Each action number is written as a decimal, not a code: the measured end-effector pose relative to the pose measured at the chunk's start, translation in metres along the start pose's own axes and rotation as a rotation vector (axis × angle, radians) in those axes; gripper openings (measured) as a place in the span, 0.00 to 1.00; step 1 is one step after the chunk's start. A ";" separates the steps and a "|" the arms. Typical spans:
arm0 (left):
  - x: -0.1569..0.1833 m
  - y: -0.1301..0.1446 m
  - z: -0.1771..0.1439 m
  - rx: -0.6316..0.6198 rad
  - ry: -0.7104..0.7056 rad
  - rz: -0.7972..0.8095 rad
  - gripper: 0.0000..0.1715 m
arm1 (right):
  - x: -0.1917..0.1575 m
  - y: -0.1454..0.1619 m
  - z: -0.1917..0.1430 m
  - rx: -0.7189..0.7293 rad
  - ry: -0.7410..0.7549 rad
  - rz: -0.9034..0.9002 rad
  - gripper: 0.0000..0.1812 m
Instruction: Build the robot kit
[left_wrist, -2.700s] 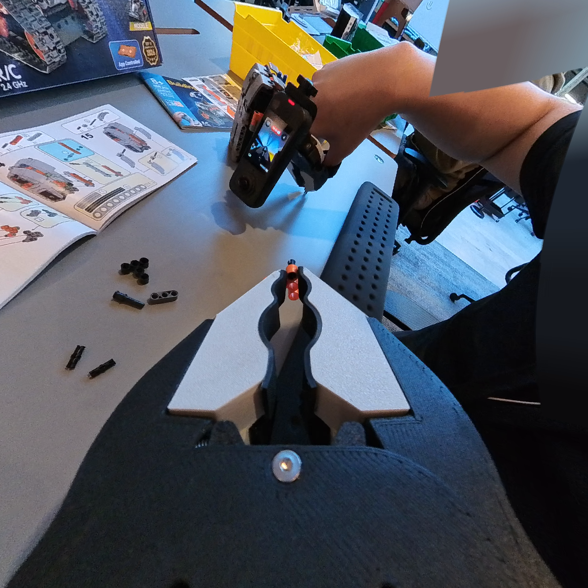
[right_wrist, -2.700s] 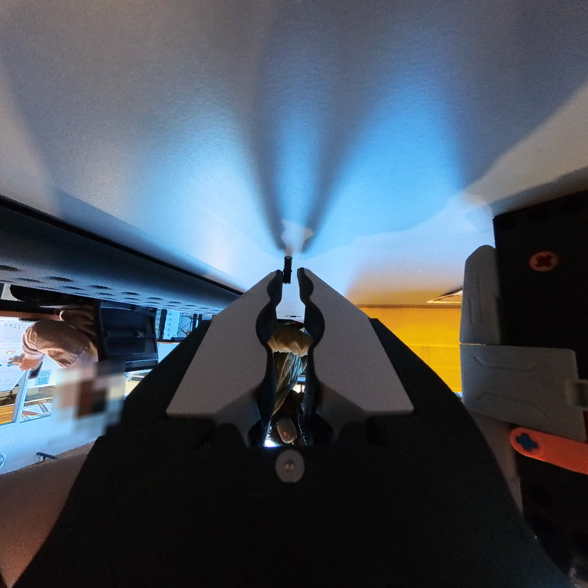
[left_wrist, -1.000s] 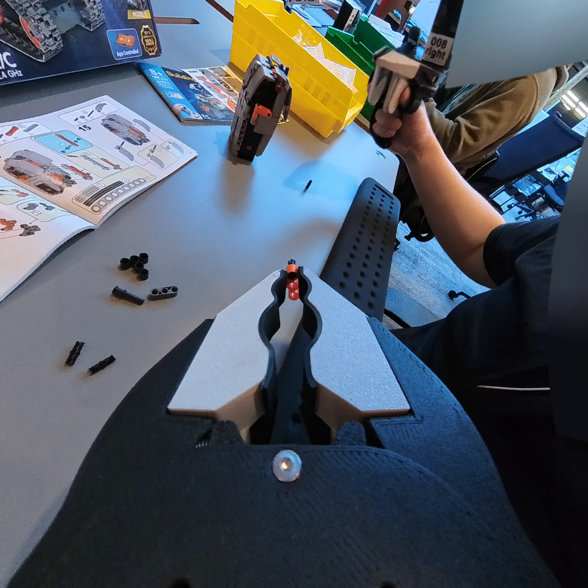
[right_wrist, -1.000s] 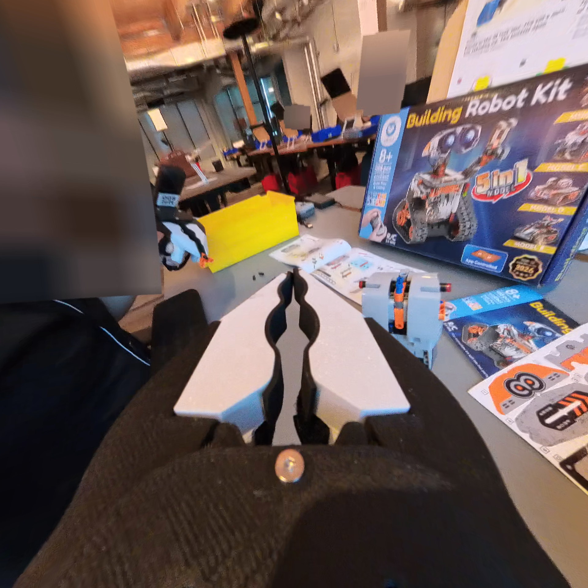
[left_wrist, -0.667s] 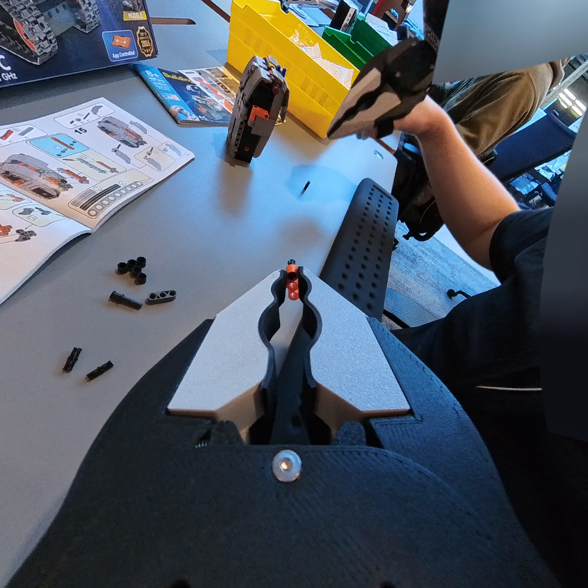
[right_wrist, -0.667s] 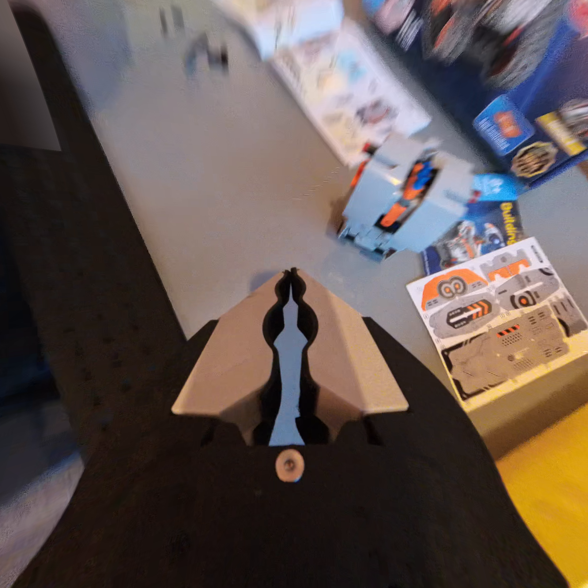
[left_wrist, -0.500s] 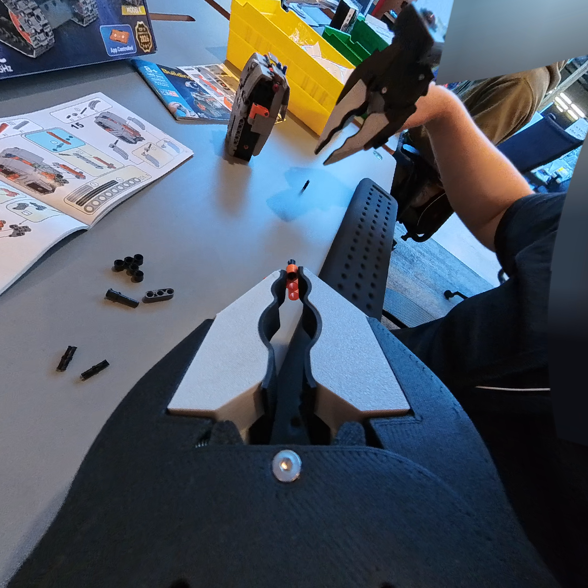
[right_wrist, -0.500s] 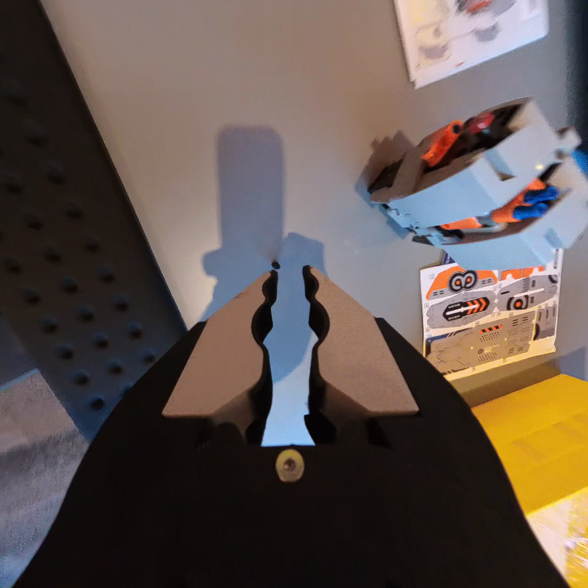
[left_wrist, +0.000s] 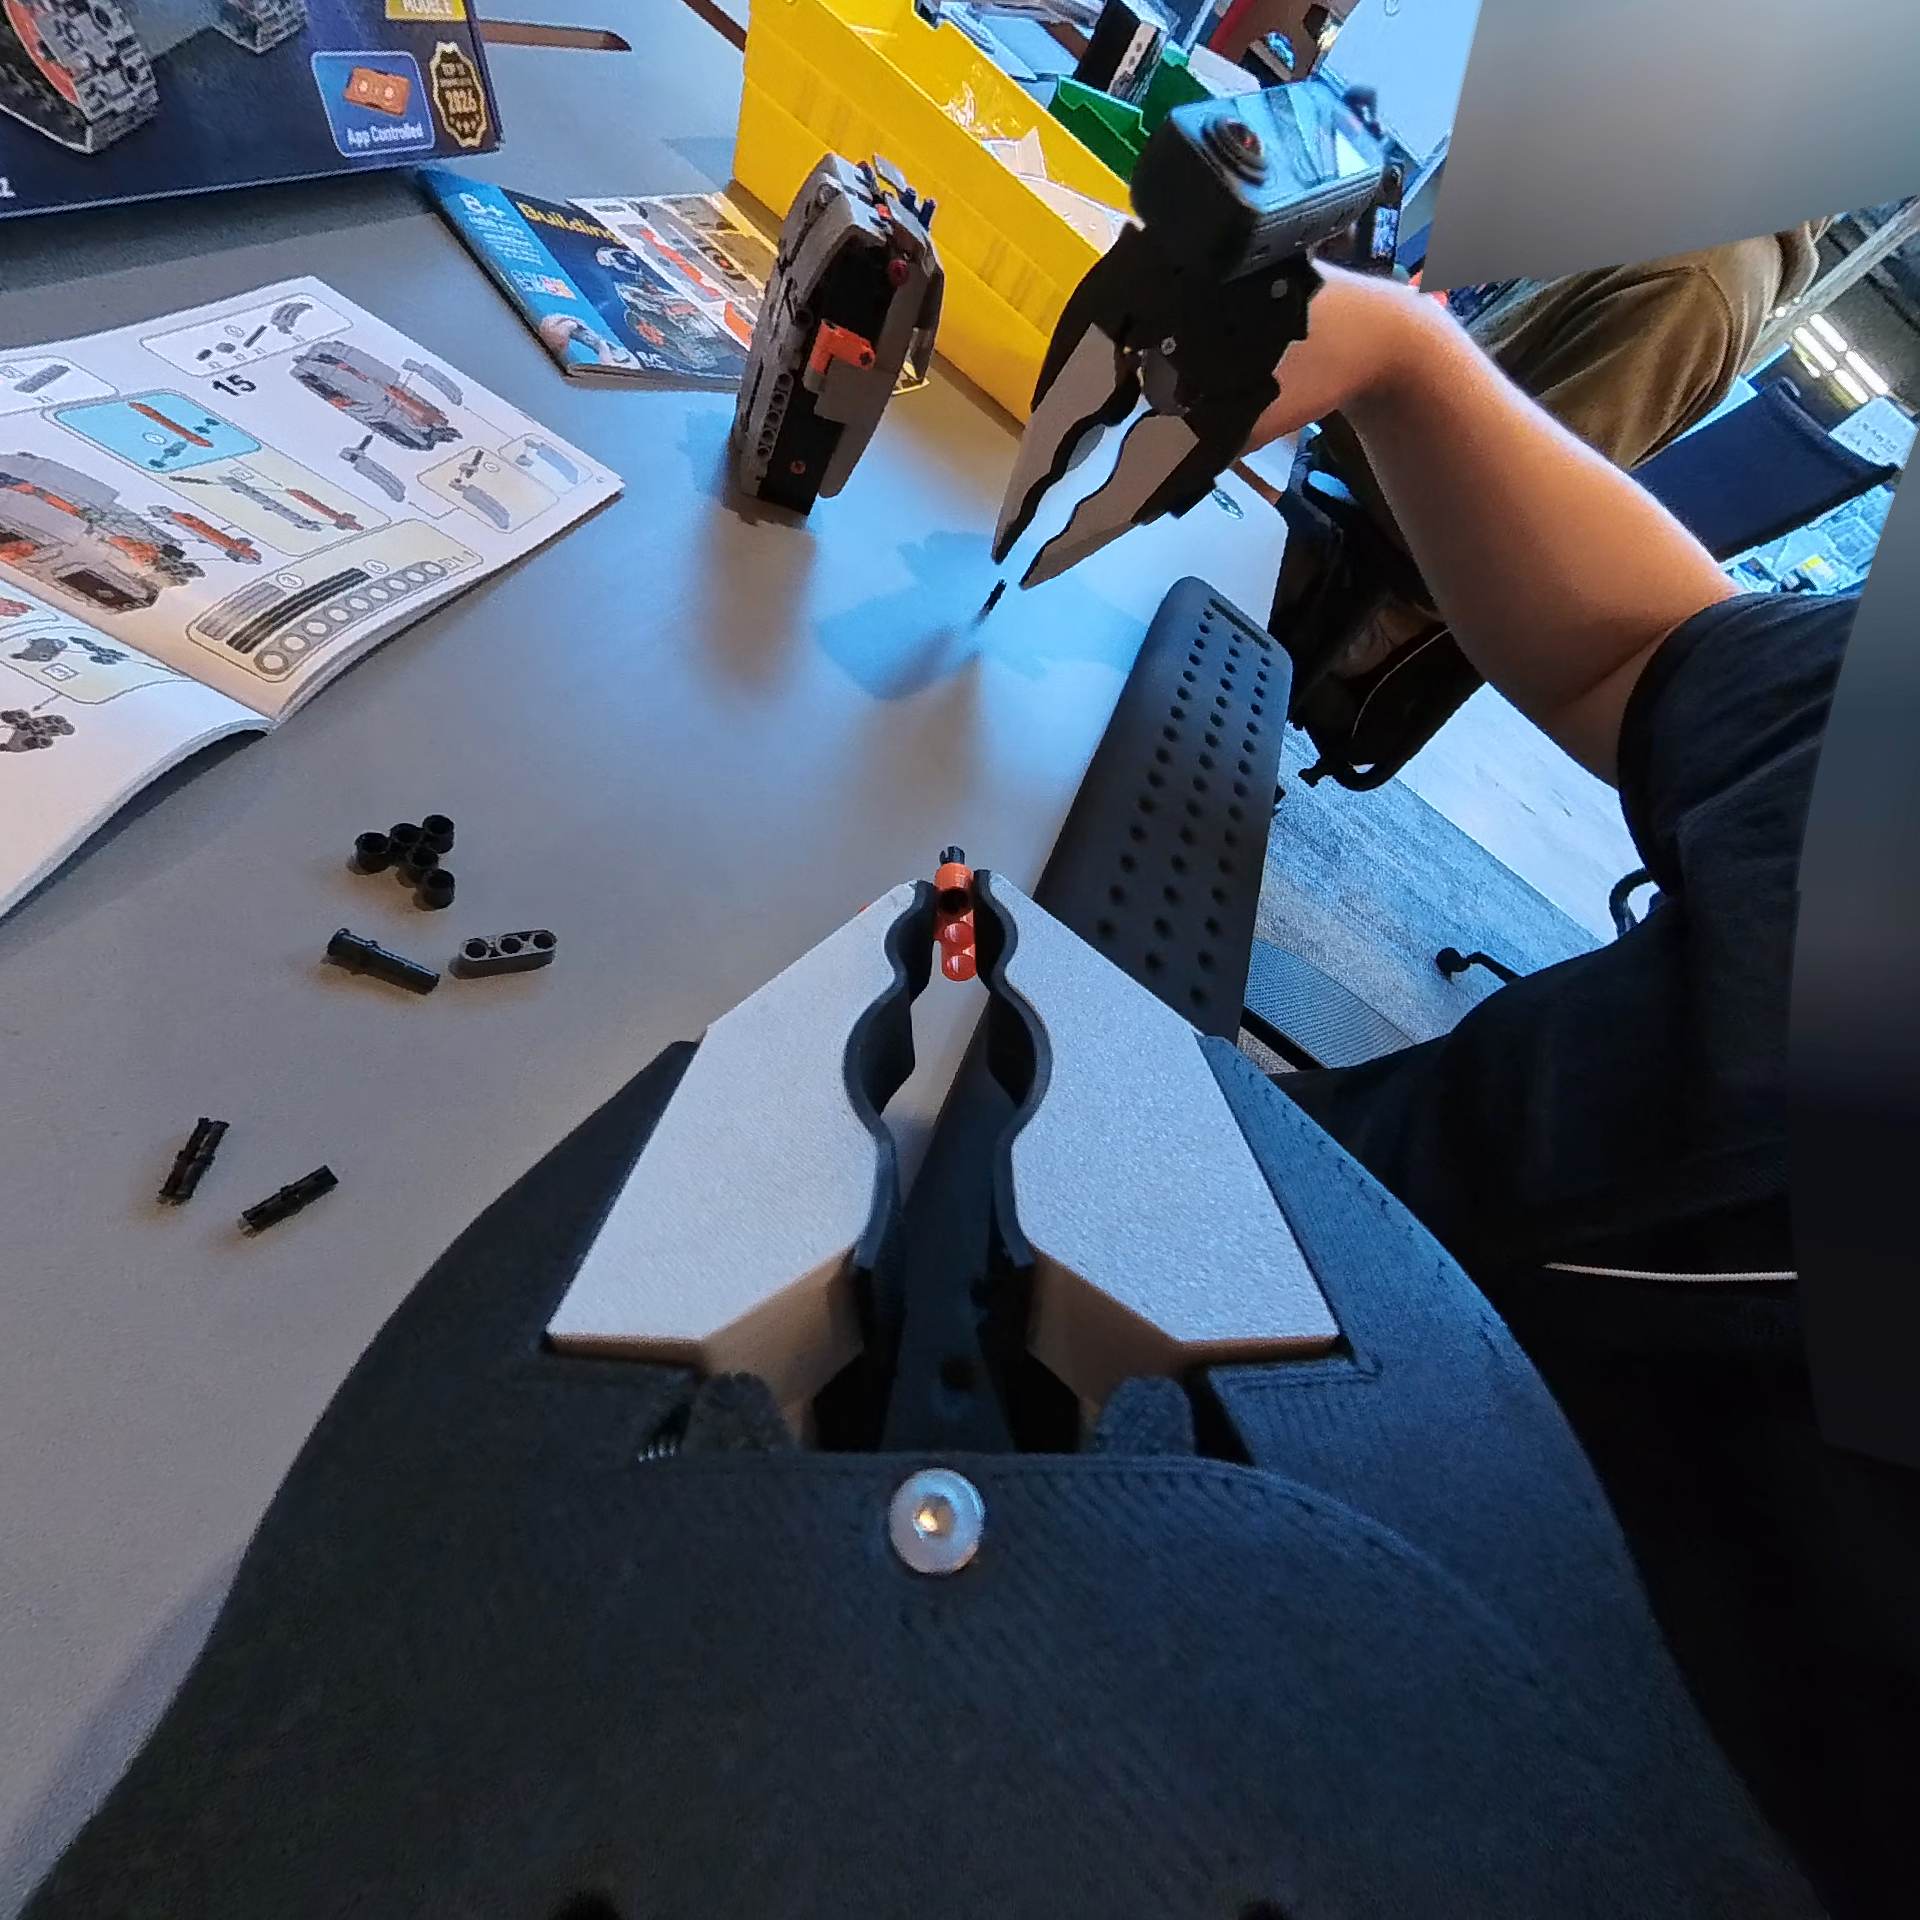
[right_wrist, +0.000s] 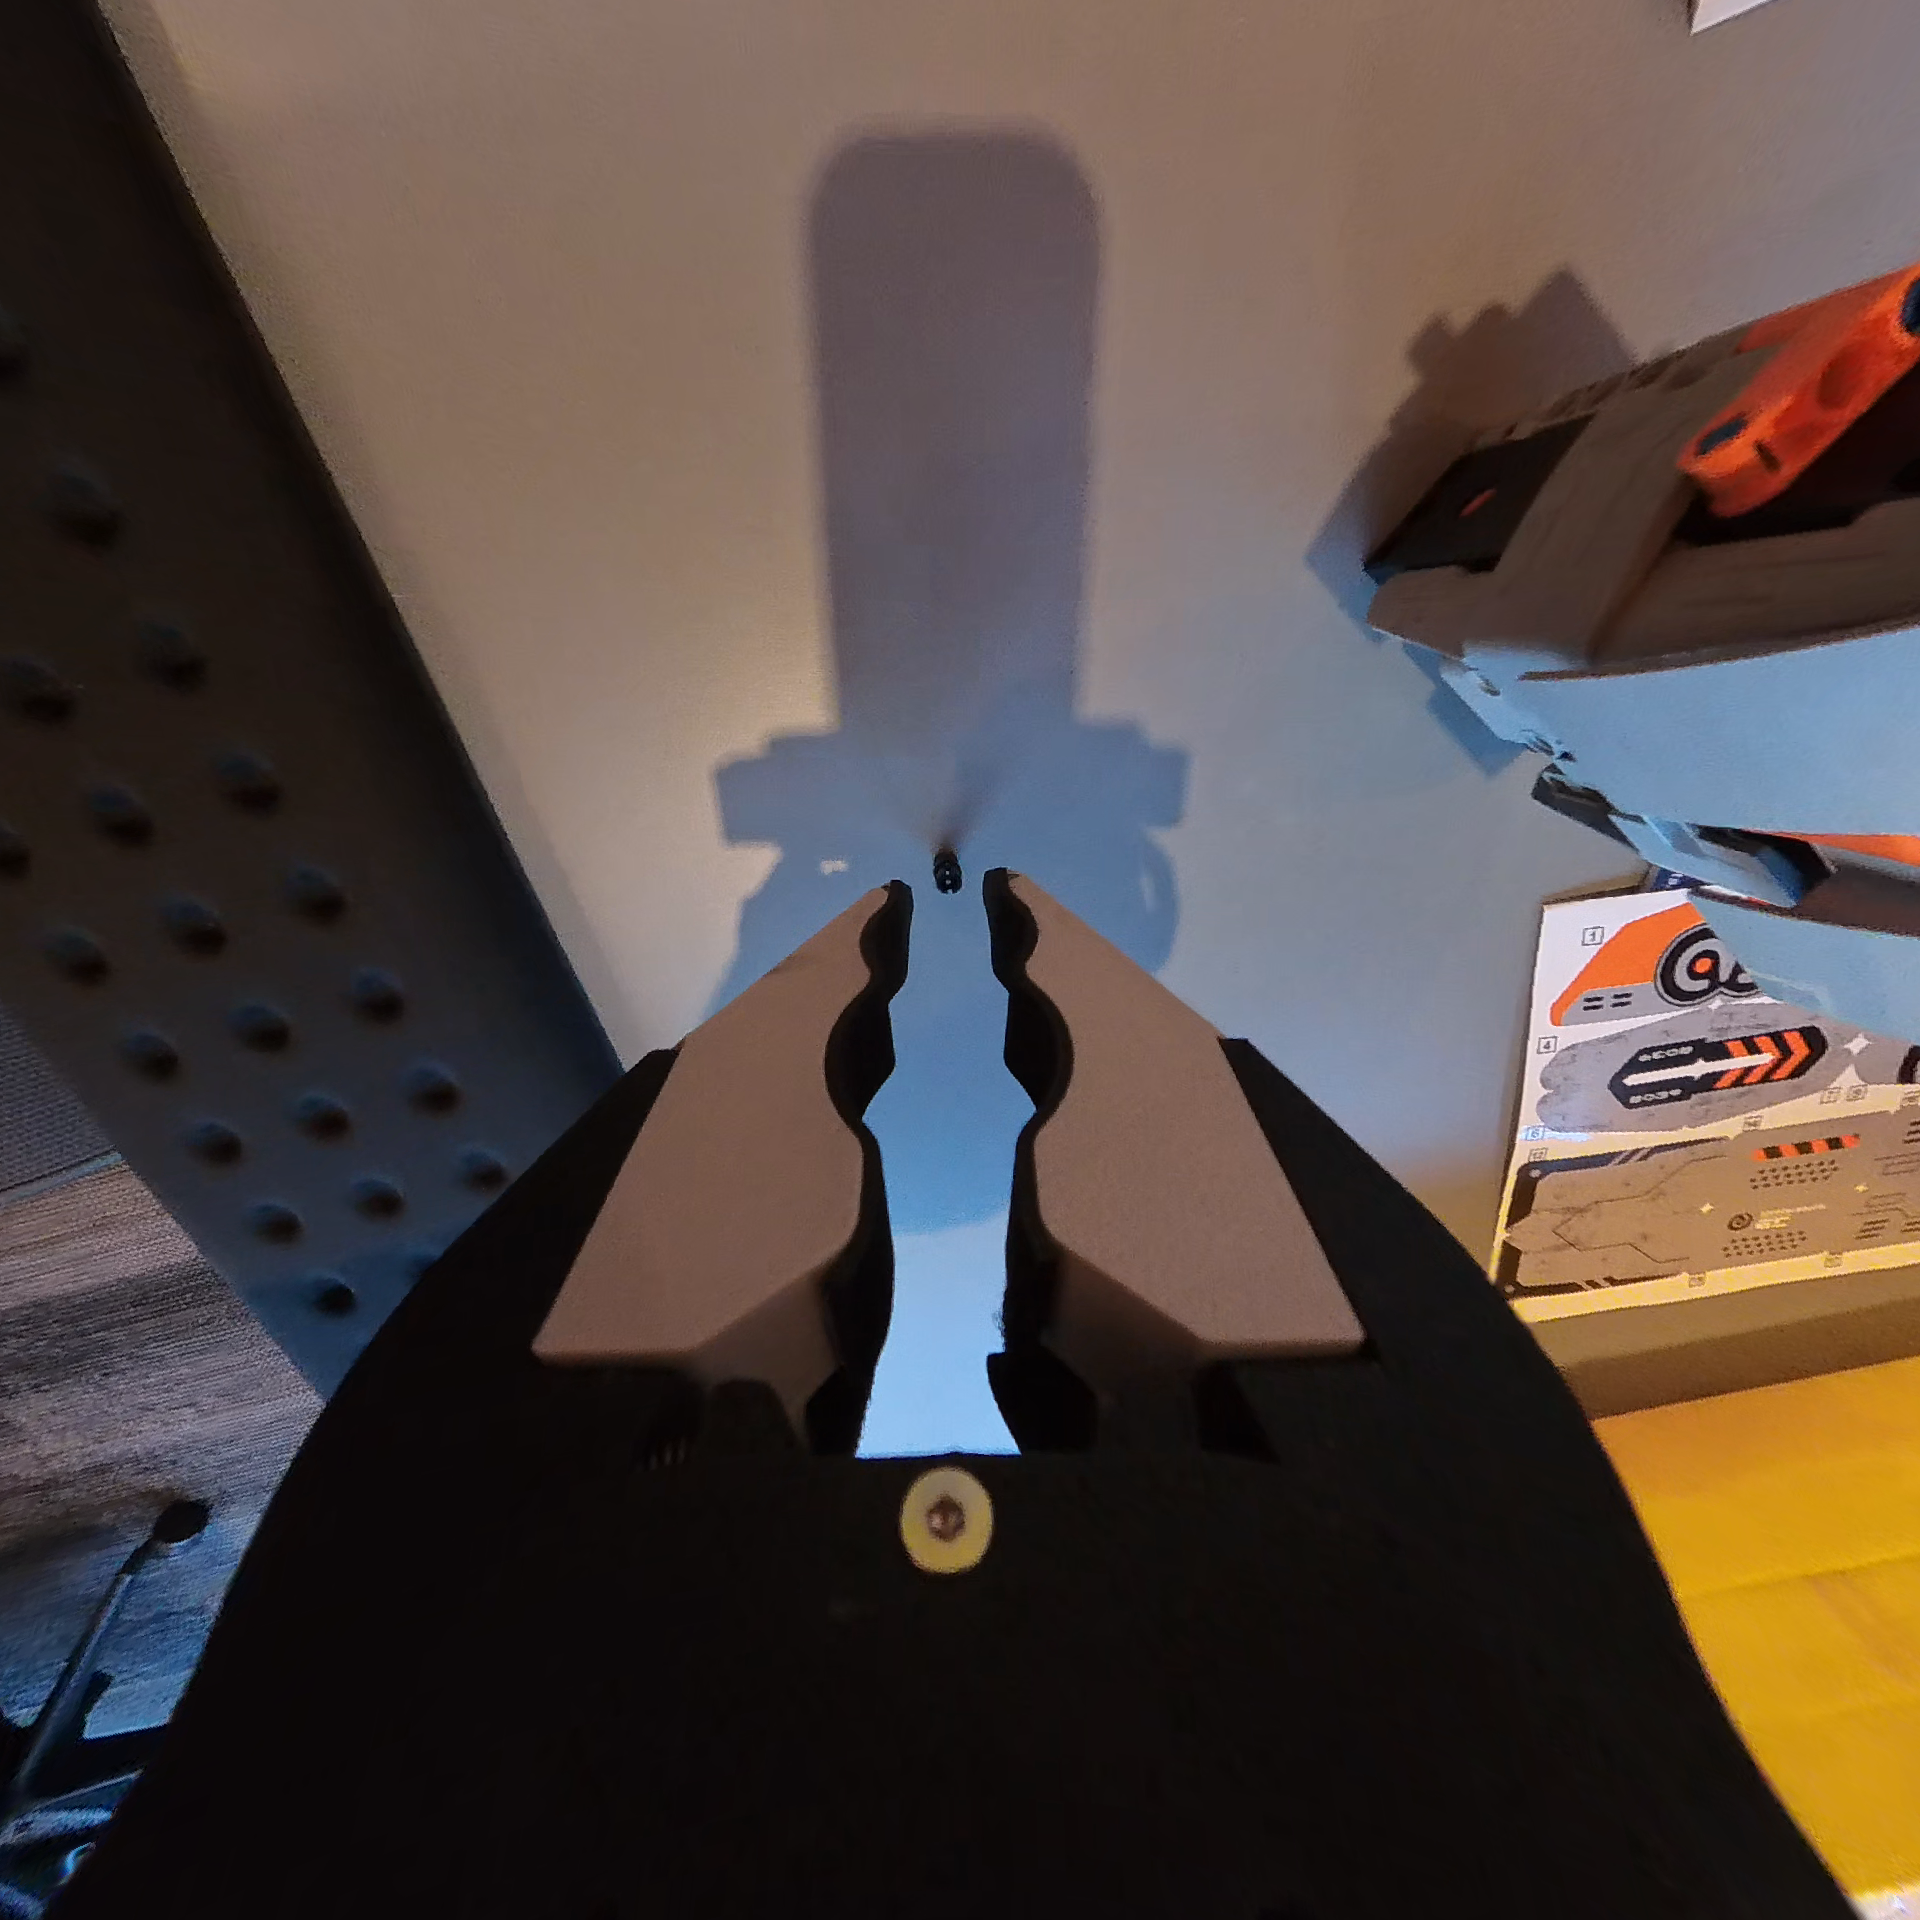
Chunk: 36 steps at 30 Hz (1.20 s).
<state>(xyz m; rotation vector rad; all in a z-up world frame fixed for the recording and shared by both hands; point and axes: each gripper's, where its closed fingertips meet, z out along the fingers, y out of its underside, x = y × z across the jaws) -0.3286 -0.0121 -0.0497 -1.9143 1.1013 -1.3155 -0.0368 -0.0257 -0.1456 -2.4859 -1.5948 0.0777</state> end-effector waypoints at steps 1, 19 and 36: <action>0.000 0.000 0.000 -0.001 0.000 0.000 0.02 | 0.001 0.000 0.001 0.001 -0.001 0.004 0.08; 0.000 0.002 -0.001 -0.005 0.002 -0.004 0.02 | 0.000 0.001 0.008 0.008 -0.027 0.032 0.06; 0.000 0.004 -0.001 -0.009 0.003 -0.007 0.02 | 0.001 0.003 0.012 0.011 -0.040 0.054 0.05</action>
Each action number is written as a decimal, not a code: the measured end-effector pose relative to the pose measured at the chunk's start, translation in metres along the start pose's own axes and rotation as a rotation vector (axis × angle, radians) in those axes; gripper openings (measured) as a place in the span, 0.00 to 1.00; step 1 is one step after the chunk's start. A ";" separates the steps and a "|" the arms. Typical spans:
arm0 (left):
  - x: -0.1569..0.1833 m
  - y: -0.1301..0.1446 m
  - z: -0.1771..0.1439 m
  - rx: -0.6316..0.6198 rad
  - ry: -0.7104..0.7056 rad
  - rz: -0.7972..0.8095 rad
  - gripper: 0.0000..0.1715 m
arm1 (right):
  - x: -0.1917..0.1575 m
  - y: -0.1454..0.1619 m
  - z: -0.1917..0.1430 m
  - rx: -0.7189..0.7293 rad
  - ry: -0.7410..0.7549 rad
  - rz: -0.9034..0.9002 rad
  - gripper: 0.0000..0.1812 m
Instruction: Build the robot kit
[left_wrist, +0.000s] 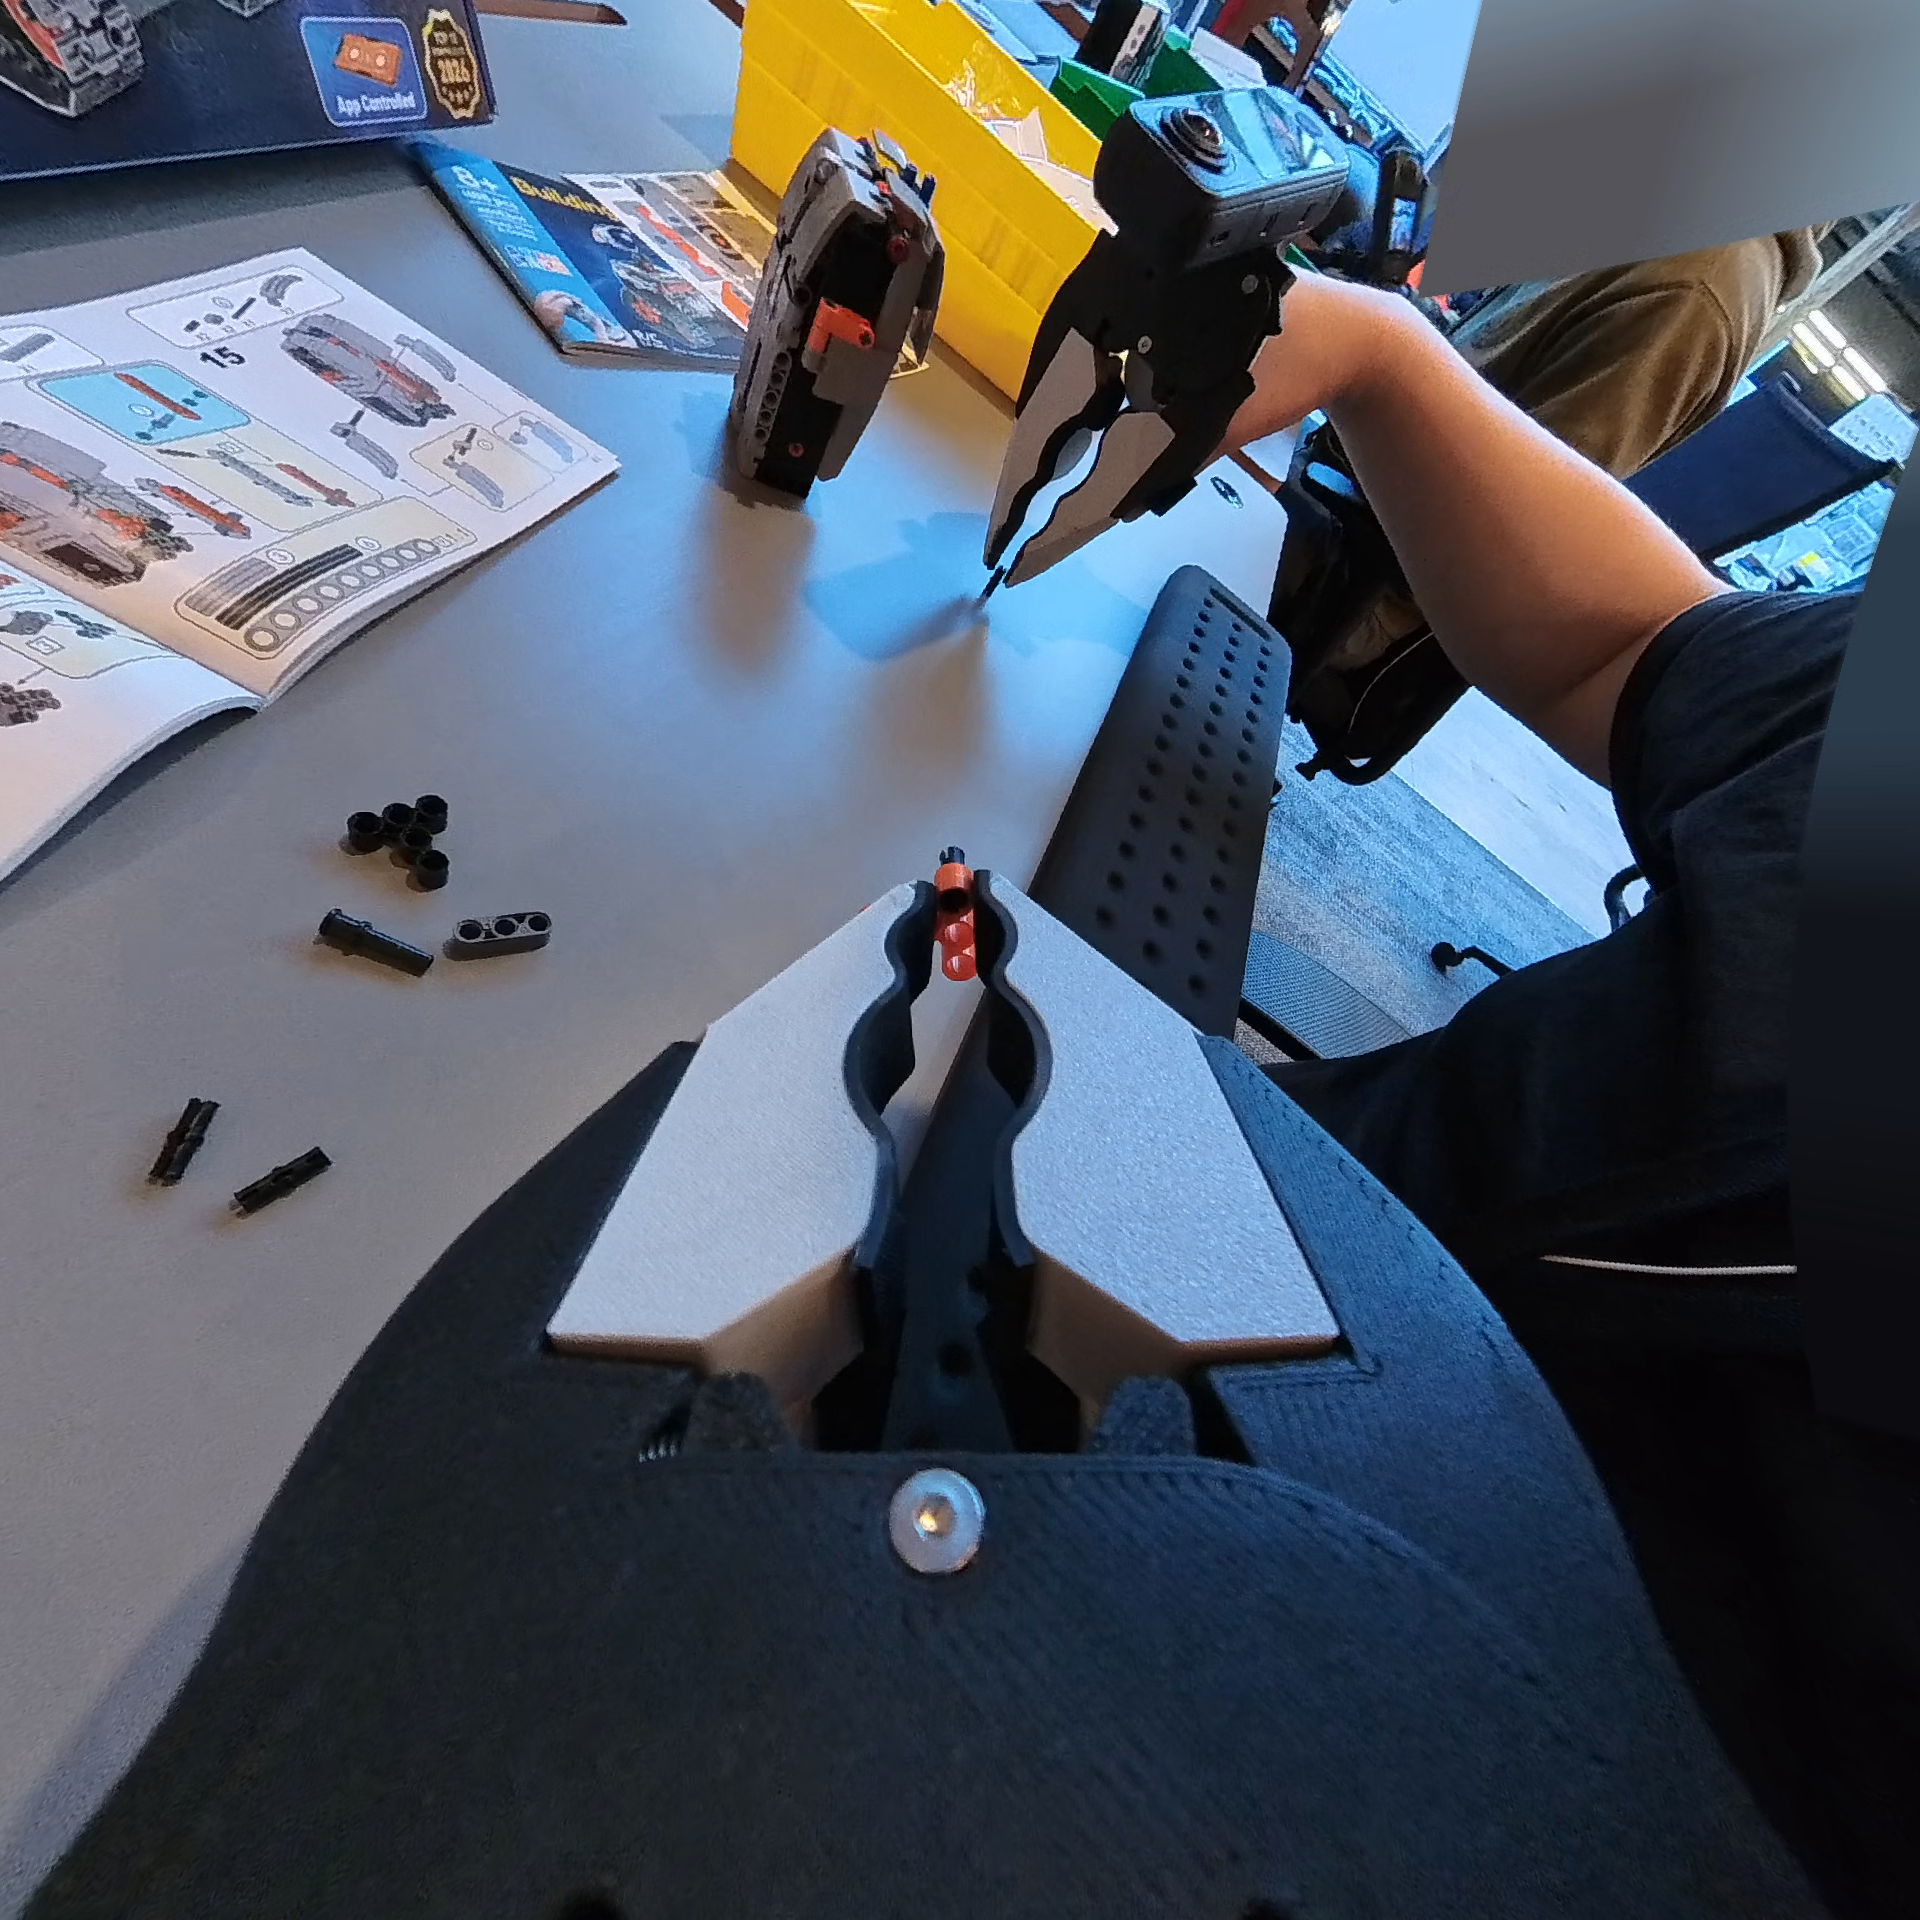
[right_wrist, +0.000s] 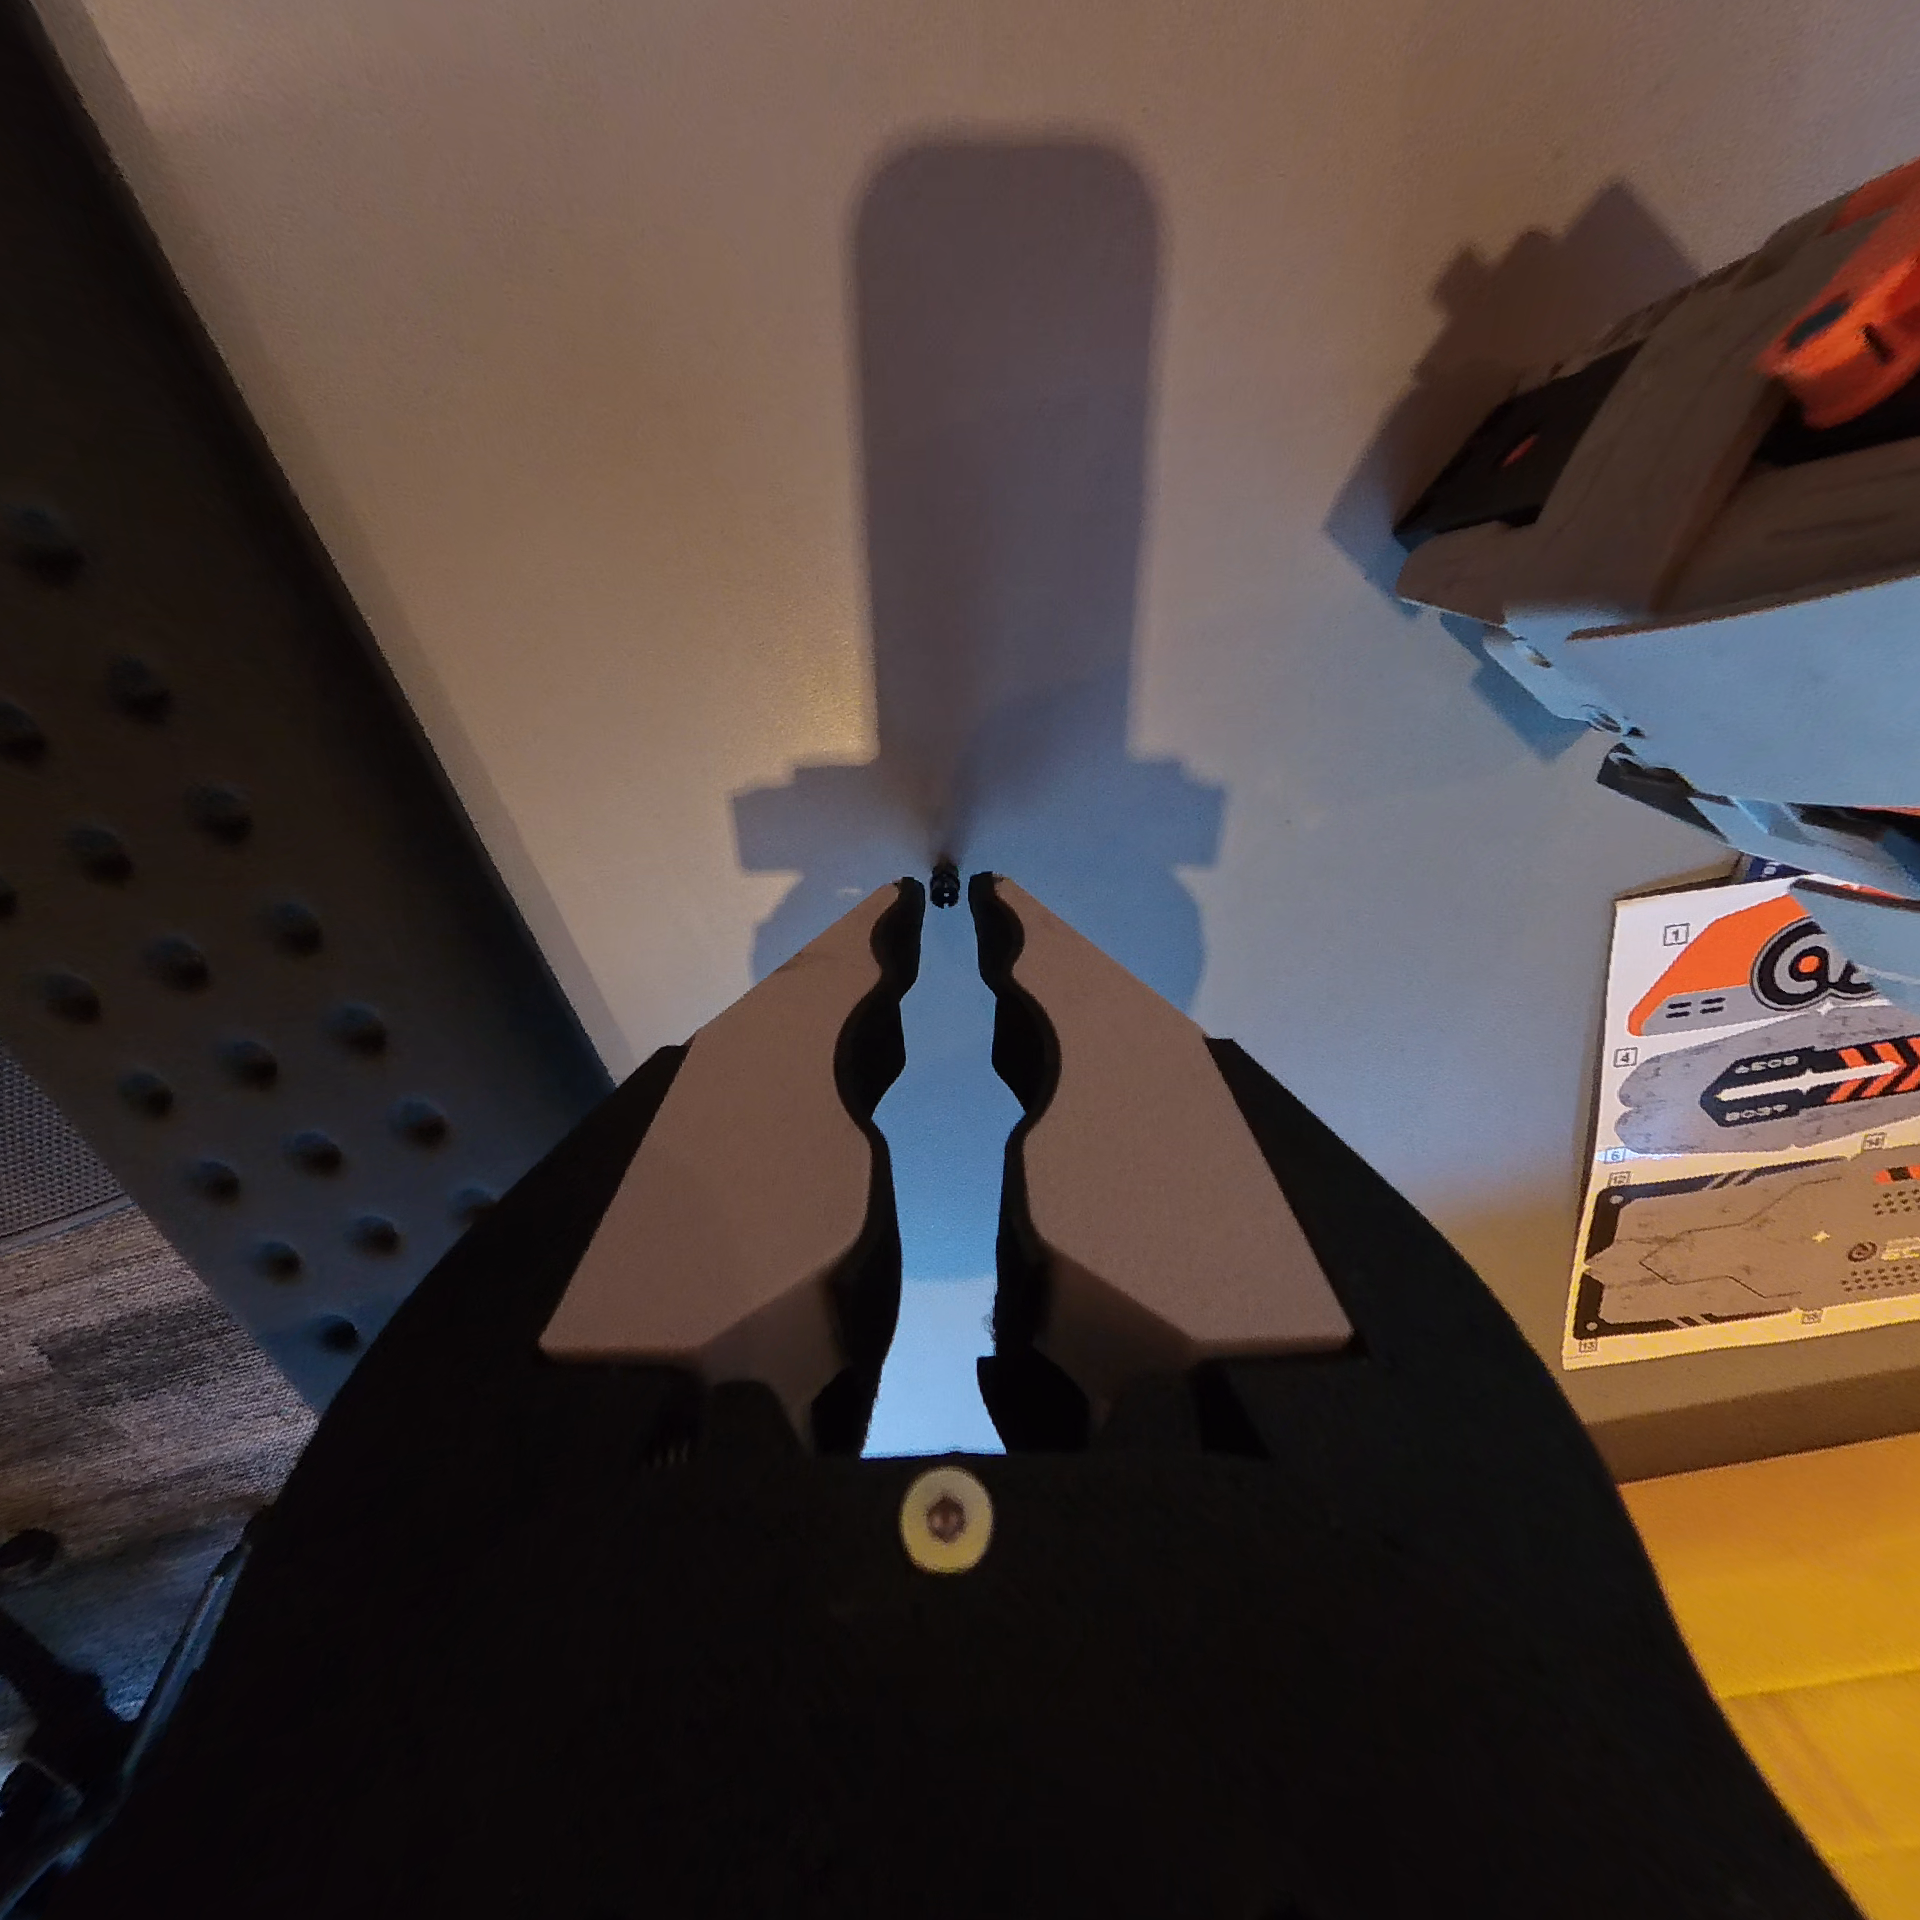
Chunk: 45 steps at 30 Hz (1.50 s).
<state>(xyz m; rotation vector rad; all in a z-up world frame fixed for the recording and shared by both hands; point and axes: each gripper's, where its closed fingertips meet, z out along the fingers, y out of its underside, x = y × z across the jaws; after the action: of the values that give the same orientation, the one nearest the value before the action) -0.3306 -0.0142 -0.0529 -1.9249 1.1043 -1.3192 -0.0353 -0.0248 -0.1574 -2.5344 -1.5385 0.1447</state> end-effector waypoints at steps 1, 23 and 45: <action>0.000 0.000 0.000 -0.001 0.000 0.000 0.02 | 0.000 -0.001 0.000 0.005 0.000 -0.001 0.05; 0.000 -0.001 0.005 0.011 0.025 0.000 0.02 | -0.004 -0.050 -0.068 0.434 0.103 -0.107 0.01; 0.007 -0.203 -0.034 0.324 0.226 0.207 0.02 | 0.025 -0.201 -0.311 1.468 0.468 -0.235 0.01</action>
<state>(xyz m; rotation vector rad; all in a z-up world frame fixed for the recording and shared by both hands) -0.2960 0.0832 0.1255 -1.4168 1.0841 -1.5179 -0.1448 0.0580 0.1875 -1.1047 -0.8936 0.4116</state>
